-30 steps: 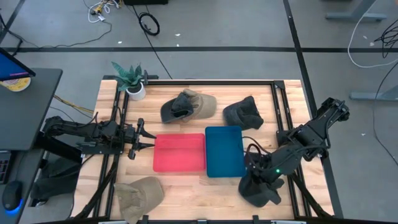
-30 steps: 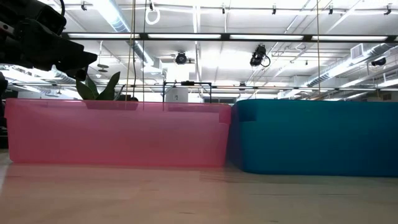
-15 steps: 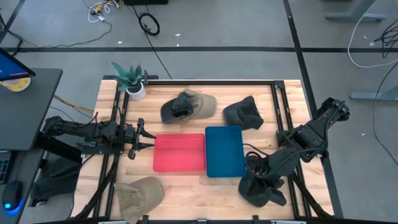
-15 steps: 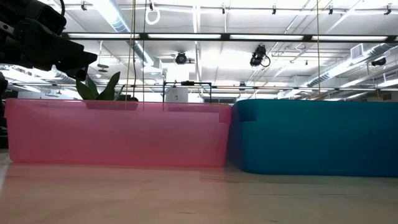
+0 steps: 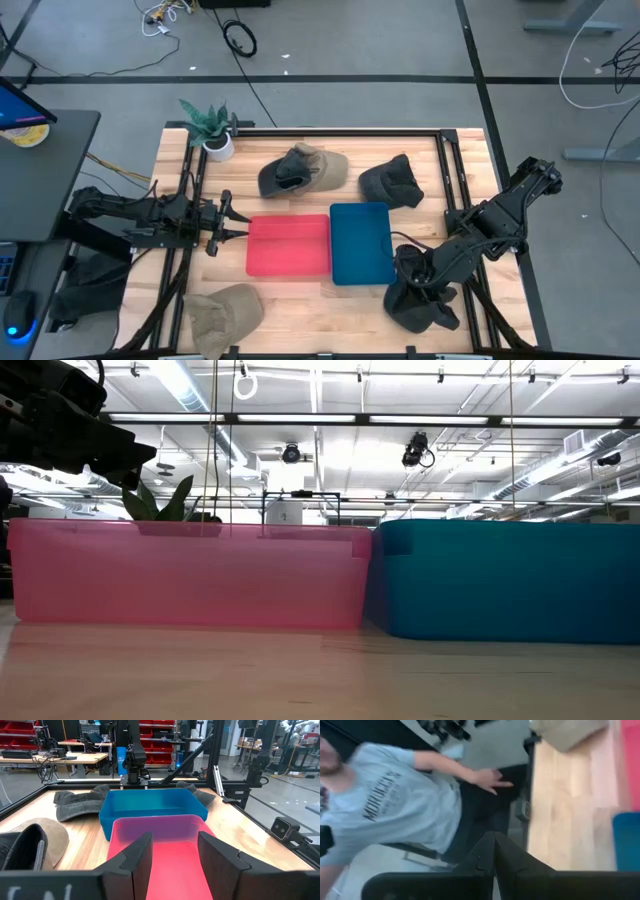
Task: Pick & Place hat
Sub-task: Put the bottom black cap into the blue bin
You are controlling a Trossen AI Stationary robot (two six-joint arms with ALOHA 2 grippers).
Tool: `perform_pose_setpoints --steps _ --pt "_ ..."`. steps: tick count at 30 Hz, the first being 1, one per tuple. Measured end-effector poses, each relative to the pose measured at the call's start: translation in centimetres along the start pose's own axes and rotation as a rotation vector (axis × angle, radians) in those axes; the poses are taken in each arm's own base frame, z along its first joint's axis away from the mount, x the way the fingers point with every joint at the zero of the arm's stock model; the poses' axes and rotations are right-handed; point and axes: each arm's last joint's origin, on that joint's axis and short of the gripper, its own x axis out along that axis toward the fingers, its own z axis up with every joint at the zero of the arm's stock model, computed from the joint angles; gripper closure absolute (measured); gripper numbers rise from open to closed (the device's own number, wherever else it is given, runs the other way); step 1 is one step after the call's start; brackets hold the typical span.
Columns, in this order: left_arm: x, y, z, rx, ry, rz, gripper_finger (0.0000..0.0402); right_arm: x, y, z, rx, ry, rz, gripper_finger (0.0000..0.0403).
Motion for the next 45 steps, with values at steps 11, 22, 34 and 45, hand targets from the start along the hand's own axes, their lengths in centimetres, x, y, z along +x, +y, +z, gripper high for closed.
perform_pose_setpoints --steps 11,22,34,45 --pt "0.0 0.0 0.0 0.0 0.0 0.0 0.0241 2.7 -3.1 -3.6 0.156 0.25 -0.199 0.039" --pt "0.0 0.0 0.0 0.0 0.0 0.0 0.0241 7.0 -7.6 -8.6 0.251 0.444 -0.322 0.039" --pt "0.0 0.0 0.0 0.0 0.0 0.0 0.0241 8.8 -10.9 -12.6 0.331 0.54 -0.46 0.0316" --pt "0.0 0.0 0.0 0.0 0.0 0.0 0.0241 8.8 -11.0 -12.9 0.381 0.477 -0.529 0.0172"
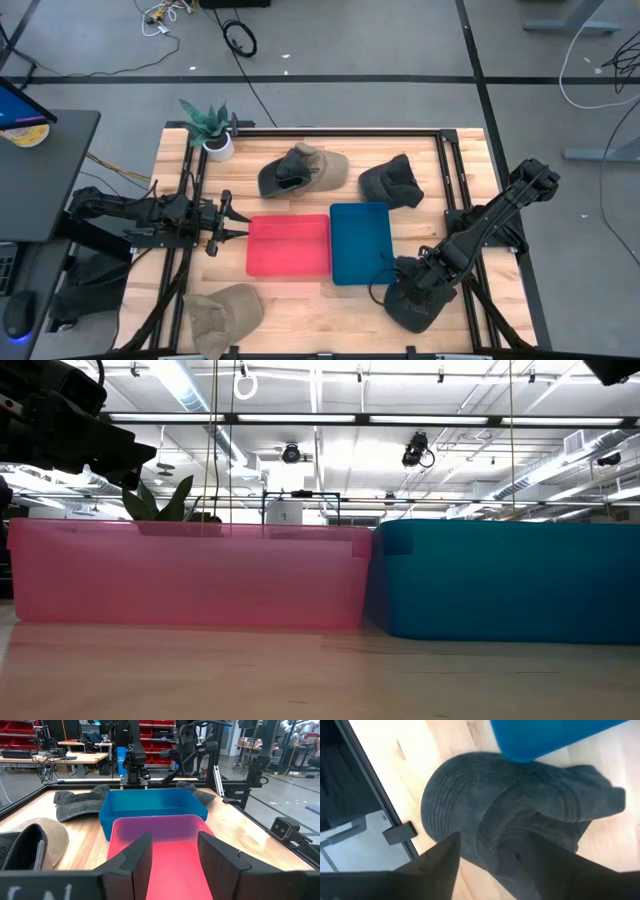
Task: Pick & Place hat
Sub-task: Put the bottom black cap into the blue bin
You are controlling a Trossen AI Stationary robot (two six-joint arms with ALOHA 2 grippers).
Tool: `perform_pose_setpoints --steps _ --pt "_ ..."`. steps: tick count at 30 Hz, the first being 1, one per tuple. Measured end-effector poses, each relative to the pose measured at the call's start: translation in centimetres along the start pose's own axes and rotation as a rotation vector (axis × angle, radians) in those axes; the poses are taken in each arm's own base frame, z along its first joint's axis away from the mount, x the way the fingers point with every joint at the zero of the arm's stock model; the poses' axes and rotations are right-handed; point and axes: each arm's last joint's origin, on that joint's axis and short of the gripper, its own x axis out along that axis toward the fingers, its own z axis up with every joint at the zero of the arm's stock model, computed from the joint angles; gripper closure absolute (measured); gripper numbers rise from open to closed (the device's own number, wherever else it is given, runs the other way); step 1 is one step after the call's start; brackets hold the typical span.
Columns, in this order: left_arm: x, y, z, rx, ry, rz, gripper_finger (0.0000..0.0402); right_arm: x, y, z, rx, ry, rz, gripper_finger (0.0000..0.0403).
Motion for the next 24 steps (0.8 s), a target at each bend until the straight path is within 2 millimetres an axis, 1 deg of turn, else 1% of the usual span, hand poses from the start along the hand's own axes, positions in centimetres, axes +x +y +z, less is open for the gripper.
perform_pose_setpoints --steps 4,7,9,11,14,19,21,24 --pt "0.0 0.0 0.0 0.0 0.0 0.0 0.0241 0.1 0.3 -0.6 0.015 -0.003 -0.007 0.0144" --pt "0.0 0.0 0.0 0.0 0.0 0.0 0.0241 0.2 0.4 -1.0 0.023 -0.021 -0.019 0.0136" --pt "0.0 0.0 0.0 0.0 0.0 0.0 0.0241 0.6 0.3 -1.2 0.038 -0.028 -0.031 0.0136" --pt "0.0 0.0 0.0 0.0 0.001 0.0 0.0241 1.5 -0.3 -1.7 0.057 -0.01 -0.05 0.0137" --pt "0.0 0.0 0.0 0.0 0.0 0.0 0.0241 3.4 -1.1 -2.3 0.079 0.042 -0.038 0.0141" --pt "0.0 0.0 0.0 0.0 0.001 0.0 0.0241 6.5 -2.1 -2.8 0.079 0.058 0.075 0.0147" --pt "0.0 0.0 0.0 0.0 0.0 0.0 0.0241 7.4 -2.4 -2.9 0.075 0.041 0.123 0.015" --pt "0.0 0.0 0.0 0.0 0.001 0.0 0.0241 8.0 -2.8 -3.0 0.078 0.033 0.153 0.0164"
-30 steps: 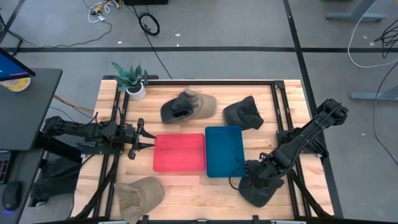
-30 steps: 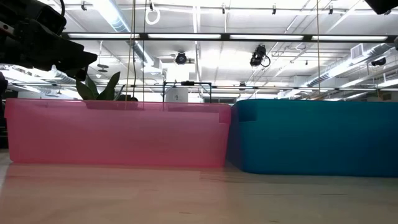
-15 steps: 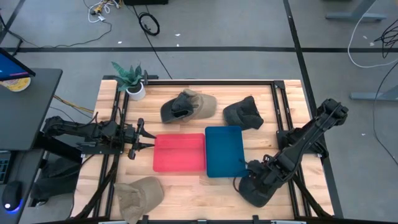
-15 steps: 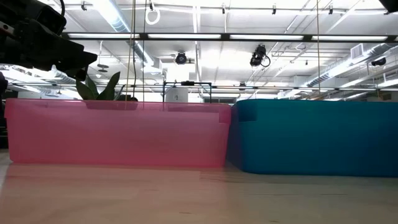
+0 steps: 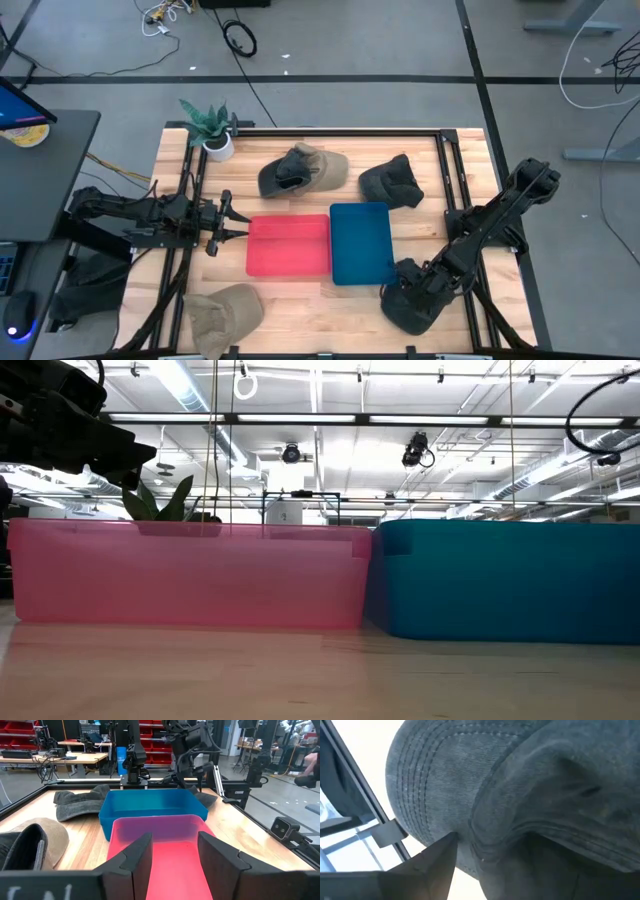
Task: Pick & Place hat
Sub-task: Put the bottom black cap into the blue bin
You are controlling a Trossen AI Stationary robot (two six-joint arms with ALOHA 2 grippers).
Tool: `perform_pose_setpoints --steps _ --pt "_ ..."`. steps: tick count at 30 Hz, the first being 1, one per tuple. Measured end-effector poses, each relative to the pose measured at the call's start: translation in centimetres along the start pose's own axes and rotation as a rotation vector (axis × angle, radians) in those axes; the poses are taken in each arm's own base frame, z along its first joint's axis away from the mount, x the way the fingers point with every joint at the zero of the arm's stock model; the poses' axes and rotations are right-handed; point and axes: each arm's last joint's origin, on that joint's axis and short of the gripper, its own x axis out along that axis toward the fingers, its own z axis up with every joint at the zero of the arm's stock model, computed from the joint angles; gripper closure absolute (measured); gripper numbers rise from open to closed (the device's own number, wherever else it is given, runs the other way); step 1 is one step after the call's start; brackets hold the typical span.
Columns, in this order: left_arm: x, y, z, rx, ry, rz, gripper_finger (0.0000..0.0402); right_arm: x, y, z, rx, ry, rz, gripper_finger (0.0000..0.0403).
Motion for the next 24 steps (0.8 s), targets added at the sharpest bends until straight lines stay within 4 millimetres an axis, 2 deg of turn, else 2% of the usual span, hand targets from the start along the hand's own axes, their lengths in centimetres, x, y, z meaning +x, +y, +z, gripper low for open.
perform_pose_setpoints --steps 6,13,18,21,24 --pt "0.0 0.0 0.0 0.0 0.0 0.0 0.0241 0.0 -0.1 0.0 -0.01 -0.002 0.011 0.0235" --pt "0.0 0.0 0.0 0.0 0.0 0.0 0.0241 -1.2 0.3 -0.3 -0.018 0.034 0.079 0.0384" --pt "0.0 0.0 0.0 0.0 0.0 0.0 0.0241 -2.7 1.2 -0.8 -0.046 0.051 0.109 0.0379" --pt "0.0 0.0 0.0 0.0 0.0 0.0 0.0241 -4.0 1.8 -1.1 -0.085 0.072 0.084 0.0393" --pt "0.0 0.0 0.0 0.0 0.0 0.0 0.0241 -5.6 3.0 -1.3 -0.158 0.074 0.098 0.0395"
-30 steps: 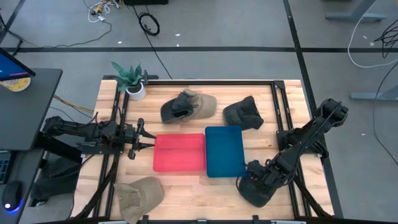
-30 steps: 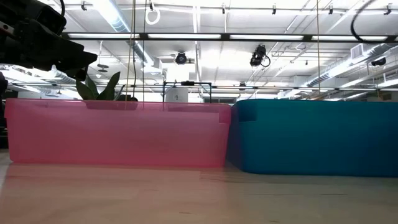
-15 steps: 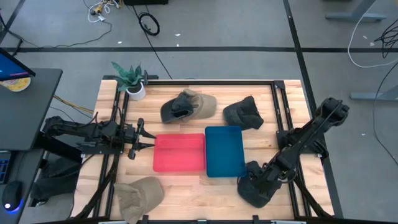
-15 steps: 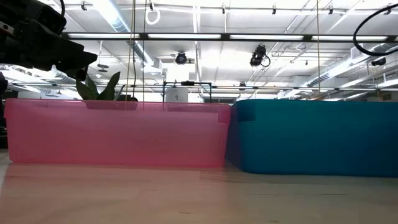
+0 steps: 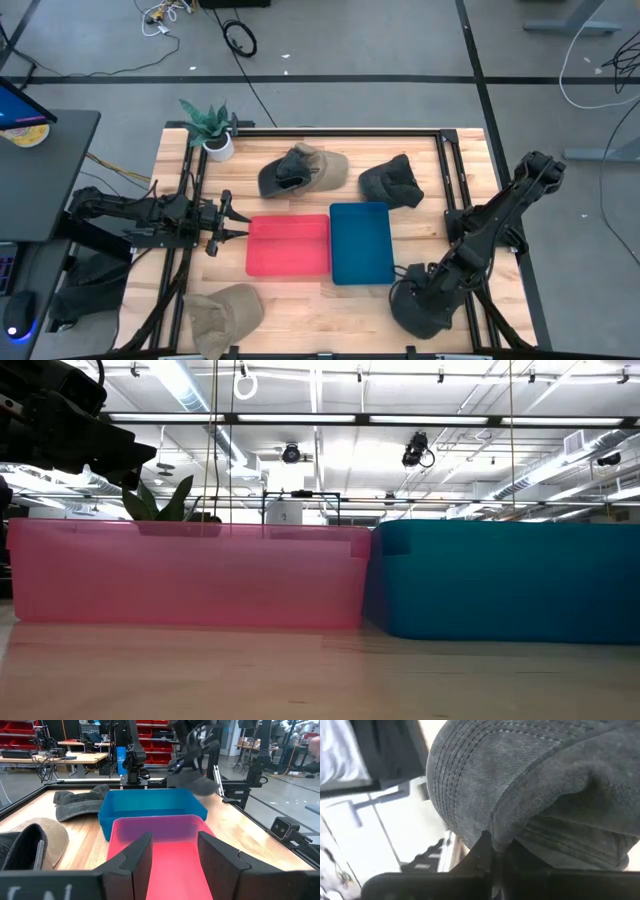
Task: Pick & Place hat
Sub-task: Put the bottom black cap into the blue bin
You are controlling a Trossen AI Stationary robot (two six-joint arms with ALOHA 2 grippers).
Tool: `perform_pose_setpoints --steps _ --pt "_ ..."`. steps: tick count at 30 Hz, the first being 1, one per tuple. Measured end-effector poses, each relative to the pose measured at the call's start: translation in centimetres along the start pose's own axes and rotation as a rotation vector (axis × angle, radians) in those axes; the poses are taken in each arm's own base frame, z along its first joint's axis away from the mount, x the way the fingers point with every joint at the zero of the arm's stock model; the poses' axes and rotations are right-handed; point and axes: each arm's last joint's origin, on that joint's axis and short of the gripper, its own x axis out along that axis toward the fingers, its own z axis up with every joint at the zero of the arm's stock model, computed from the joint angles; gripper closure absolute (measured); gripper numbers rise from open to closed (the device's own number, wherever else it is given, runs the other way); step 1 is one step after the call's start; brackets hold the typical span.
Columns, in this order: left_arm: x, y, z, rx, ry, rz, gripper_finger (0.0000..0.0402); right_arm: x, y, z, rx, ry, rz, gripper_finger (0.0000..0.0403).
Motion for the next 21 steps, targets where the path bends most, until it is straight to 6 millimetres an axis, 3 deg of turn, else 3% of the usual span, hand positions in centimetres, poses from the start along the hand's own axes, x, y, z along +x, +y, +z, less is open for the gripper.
perform_pose_setpoints --steps 6,10,21 --pt "0.0 0.0 0.0 0.0 0.0 0.0 0.0241 -3.4 2.2 0.2 -0.157 -0.014 -0.04 0.0394" --pt "0.0 0.0 0.0 0.0 0.0 0.0 0.0241 -5.4 2.6 1.0 -0.283 -0.05 -0.09 0.0395" --pt "0.0 0.0 0.0 0.0 0.0 0.0 0.0241 -9.2 0.6 6.0 -0.526 -0.218 -0.206 0.0395"
